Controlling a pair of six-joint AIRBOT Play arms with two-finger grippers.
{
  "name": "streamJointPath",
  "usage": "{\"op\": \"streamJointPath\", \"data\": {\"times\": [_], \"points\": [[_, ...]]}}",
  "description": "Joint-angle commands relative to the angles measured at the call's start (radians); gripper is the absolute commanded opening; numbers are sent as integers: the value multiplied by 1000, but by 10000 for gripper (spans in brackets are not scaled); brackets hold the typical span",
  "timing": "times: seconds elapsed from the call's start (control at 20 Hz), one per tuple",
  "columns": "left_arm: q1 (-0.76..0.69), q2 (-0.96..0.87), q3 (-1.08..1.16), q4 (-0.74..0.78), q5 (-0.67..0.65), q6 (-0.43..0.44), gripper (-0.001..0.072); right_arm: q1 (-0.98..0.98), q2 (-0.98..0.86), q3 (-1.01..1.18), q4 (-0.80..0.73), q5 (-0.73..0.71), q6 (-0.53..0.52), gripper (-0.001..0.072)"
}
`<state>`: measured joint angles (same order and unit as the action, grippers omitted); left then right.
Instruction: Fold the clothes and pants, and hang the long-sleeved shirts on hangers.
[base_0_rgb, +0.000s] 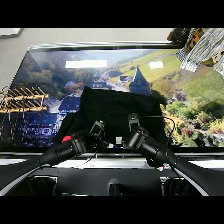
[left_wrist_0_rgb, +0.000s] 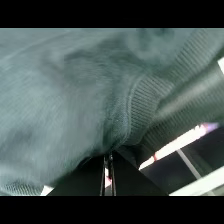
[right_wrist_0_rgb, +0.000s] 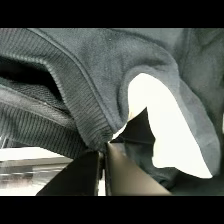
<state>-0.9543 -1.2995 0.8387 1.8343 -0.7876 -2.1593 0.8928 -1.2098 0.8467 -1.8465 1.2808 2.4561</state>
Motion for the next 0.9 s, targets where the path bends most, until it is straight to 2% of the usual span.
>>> {"op": "streamJointPath", "data": {"times": [0.0,0.2,0.3,0.5,0.75,0.8,0.85], "points": [[82,0,61,-106,-58,0,29,1,3,1,7,8,2,31],[238,-3,141,-456,-61,235,28,1,21,14,15,8,2,31],[315,-5,166,-629,-63,306,28,1,28,33,16,8,2,31],[415,-29,177,-696,-84,300,27,1,27,70,14,-39,8,31],[449,-100,179,-763,-88,329,29,1,23,74,2,-85,92,31],[450,-98,180,-762,-88,332,69,1,22,74,2,-85,92,31],[450,-92,186,-760,-91,351,228,1,23,74,2,-85,92,31]]}}
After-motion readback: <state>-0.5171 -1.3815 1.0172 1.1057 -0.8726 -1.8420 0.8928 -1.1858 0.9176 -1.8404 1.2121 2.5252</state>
